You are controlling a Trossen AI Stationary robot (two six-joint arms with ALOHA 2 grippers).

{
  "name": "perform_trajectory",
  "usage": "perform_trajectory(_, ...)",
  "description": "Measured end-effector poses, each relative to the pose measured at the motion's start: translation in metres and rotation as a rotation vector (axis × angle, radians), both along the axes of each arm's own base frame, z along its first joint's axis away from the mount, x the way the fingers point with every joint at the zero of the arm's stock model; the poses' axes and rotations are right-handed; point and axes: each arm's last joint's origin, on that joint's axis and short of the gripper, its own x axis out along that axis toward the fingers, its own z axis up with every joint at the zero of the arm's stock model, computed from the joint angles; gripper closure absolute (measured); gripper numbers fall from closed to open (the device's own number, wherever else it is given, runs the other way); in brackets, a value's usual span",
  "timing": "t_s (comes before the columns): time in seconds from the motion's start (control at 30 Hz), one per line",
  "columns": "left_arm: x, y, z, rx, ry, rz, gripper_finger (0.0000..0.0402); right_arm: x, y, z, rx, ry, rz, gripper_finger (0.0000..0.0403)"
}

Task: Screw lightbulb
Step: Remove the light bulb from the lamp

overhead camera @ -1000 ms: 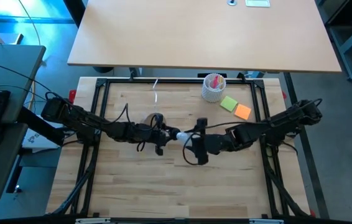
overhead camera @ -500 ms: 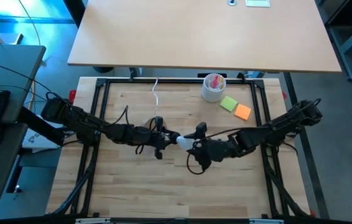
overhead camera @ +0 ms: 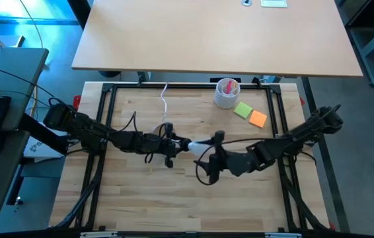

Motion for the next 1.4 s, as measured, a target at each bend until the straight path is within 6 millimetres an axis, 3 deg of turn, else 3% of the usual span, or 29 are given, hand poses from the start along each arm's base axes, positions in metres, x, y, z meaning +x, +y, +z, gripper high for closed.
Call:
perform_trajectory(0.1, 0.000, 0.000, 0.000, 0.000, -0.001, 0.002, 0.0257, -0.007, 0.006, 0.016, 0.124, -0.096, -0.140, 0.0073)
perform_trajectory(0.23, 0.000, 0.001, 0.000, -0.001, -0.005, 0.020, 0.0257, -0.018, 0.006, 0.038, 0.484, -0.215, -0.259, 0.0073)
perform_trajectory(0.33, 0.000, 0.001, 0.000, -0.010, -0.011, 0.051, 0.0257, -0.025, 0.005, 0.031, 0.676, -0.166, -0.296, 0.0073)
perform_trajectory(0.43, 0.000, 0.001, 0.000, -0.002, -0.011, 0.066, 0.0257, -0.026, 0.005, 0.016, 0.744, -0.118, -0.392, 0.0073)
perform_trajectory(0.6, -0.001, 0.001, 0.000, 0.007, -0.009, 0.072, 0.0257, -0.017, 0.010, -0.014, 0.696, -0.031, -0.486, 0.0073)
perform_trajectory(0.77, -0.001, 0.001, 0.000, 0.007, -0.010, 0.072, 0.0257, -0.002, 0.003, -0.027, 0.707, -0.007, -0.521, 0.0073)
perform_trajectory(1.13, 0.000, 0.001, 0.000, 0.006, -0.009, 0.070, 0.0257, 0.016, -0.025, -0.023, 0.677, 0.016, -0.478, 0.0074)
perform_trajectory(1.4, -0.001, -0.002, -0.001, 0.008, -0.004, 0.052, 0.0257, 0.023, -0.037, -0.015, 0.579, 0.127, -0.344, 0.0111)
